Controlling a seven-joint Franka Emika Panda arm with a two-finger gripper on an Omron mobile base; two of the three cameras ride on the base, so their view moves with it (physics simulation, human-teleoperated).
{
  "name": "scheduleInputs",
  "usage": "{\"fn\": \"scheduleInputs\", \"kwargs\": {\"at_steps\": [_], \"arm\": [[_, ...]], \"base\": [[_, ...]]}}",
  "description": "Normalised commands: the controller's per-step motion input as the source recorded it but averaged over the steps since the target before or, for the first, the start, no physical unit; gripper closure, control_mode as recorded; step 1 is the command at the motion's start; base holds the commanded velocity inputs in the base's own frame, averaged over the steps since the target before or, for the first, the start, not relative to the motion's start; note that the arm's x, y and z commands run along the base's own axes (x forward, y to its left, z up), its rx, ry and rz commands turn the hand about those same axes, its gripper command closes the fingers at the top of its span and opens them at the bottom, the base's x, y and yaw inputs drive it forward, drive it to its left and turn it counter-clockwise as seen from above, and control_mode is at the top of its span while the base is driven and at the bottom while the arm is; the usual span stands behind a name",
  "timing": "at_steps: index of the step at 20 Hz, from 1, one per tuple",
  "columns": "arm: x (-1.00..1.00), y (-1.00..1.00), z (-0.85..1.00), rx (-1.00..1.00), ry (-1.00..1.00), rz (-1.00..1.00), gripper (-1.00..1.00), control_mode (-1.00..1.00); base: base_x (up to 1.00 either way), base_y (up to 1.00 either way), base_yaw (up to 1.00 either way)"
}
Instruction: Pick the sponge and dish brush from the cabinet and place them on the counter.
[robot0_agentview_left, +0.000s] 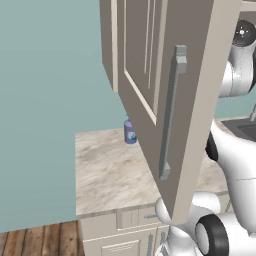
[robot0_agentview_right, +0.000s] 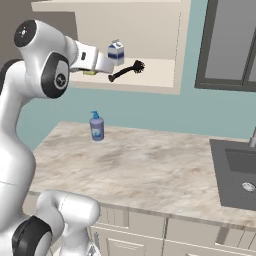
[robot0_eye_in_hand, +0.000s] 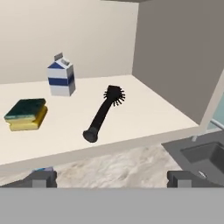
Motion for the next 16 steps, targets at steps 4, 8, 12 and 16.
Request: {"fn": "scheduleInputs", "kwargs": {"at_steps": [4,8,12,16], "arm": [[0.0,0.0,-0.4,0.0,-0.05,0.01,-1.0,-1.0],[0.1,0.0,-0.52,0.0,-0.09,0.02,-1.0,-1.0],[0.2,0.0,-0.14,0.02,-0.13,0.02,-1.0,-1.0],[0.21,0.0,0.02,0.04,-0.08,0.02,-1.0,-1.0]], "base": [[0.0,0.0,0.0],[0.0,0.0,0.0],[0.0,0.0,0.0],[0.0,0.0,0.0]]}}
